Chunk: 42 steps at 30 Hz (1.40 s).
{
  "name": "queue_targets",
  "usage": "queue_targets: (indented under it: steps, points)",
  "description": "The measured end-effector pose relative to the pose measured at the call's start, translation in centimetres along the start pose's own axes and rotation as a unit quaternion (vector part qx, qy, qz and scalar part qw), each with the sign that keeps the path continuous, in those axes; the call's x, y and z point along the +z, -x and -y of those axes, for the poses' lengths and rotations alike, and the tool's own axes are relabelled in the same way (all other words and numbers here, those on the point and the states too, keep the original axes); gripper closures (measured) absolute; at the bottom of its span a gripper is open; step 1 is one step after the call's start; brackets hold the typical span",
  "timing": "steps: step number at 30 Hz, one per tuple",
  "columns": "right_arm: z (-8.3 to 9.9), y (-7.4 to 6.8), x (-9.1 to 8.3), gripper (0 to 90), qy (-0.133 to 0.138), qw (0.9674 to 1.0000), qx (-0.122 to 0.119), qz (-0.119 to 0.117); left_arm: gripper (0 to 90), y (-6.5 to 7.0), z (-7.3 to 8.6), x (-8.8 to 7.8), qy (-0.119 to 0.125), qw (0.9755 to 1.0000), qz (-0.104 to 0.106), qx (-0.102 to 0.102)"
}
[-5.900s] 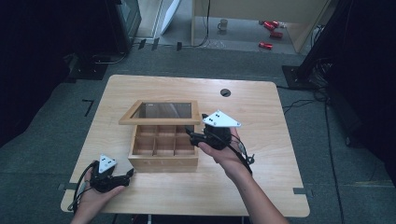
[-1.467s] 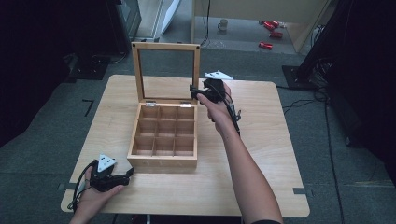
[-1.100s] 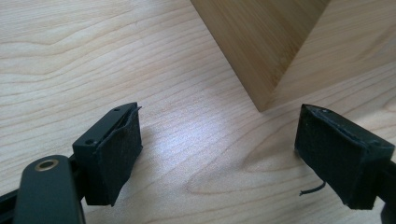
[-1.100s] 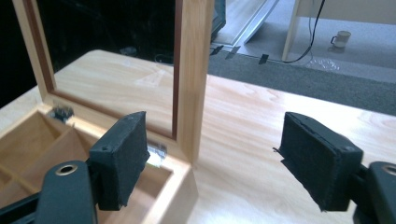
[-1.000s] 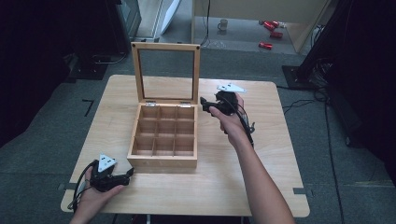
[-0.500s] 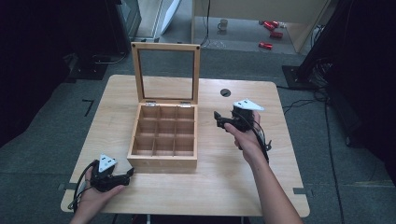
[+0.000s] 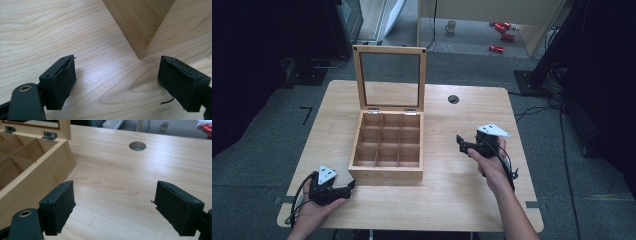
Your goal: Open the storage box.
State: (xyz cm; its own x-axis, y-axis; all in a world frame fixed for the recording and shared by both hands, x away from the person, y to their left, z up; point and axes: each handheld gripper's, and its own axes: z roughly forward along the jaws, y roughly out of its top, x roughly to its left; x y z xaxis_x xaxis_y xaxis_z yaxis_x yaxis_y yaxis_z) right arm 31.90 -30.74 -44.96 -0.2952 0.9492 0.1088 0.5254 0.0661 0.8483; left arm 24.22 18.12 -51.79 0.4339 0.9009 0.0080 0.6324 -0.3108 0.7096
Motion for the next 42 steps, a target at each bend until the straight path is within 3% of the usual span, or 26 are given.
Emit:
queue_targets:
  steps: [24,42]
  points:
    - [6.3,4.3,-4.5,14.4,-0.028,0.9976,0.049,0.038,15.3,0.0,0.0,0.0,-0.001,1.0000,-0.001,0.001]
    - [11.4,6.1,-7.2,14.3,-0.071,0.9939,0.046,0.070,15.3,0.0,0.0,0.0,-0.001,1.0000,-0.001,0.001]
